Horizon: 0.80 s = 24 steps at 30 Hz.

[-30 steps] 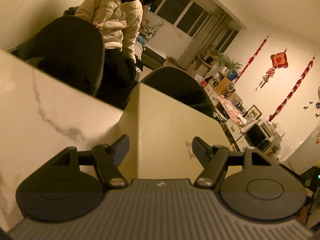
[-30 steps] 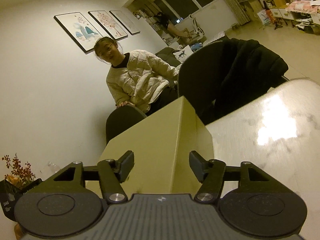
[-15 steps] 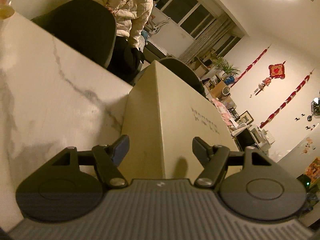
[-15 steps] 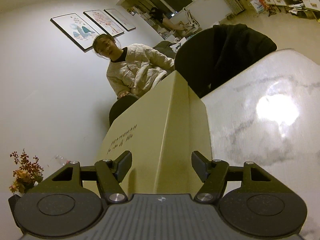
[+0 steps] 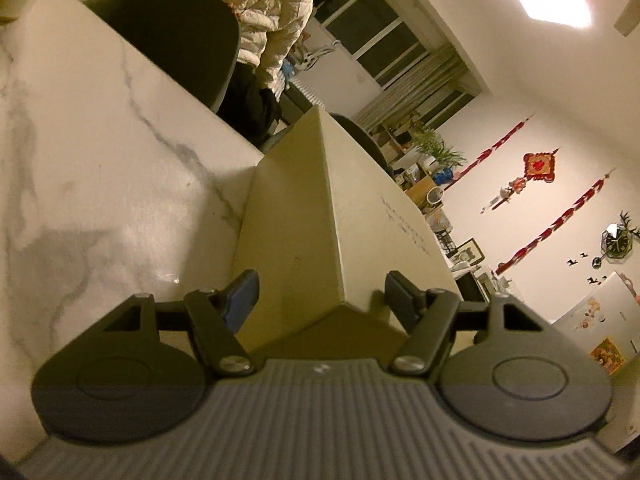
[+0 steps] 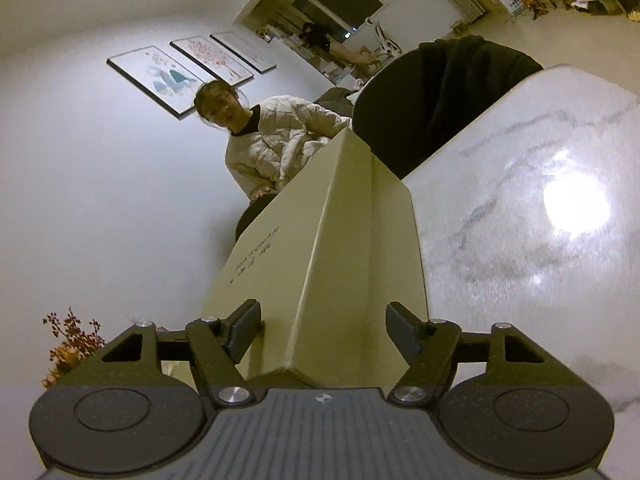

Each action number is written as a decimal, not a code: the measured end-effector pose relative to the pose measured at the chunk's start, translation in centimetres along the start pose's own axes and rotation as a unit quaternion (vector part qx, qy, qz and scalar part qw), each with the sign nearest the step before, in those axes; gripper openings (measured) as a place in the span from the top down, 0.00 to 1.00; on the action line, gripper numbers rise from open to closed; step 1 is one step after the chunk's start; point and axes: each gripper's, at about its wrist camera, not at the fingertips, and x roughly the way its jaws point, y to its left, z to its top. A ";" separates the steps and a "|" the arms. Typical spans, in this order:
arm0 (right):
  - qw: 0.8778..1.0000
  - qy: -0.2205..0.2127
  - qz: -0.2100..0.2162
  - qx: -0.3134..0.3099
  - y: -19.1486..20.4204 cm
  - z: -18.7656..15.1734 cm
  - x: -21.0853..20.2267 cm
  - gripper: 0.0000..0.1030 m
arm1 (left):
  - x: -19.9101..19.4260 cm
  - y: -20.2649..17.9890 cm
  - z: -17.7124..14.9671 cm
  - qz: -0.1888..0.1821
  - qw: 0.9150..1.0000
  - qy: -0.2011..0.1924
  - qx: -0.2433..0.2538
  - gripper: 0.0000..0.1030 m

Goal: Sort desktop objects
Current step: 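Open both grippers and release the lid rim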

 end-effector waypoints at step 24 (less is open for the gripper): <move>0.998 -0.025 -0.061 0.002 1.5 -4.2 -3.5 0.13 | -4.2 -4.4 -4.7 0.134 0.989 0.019 0.063 0.00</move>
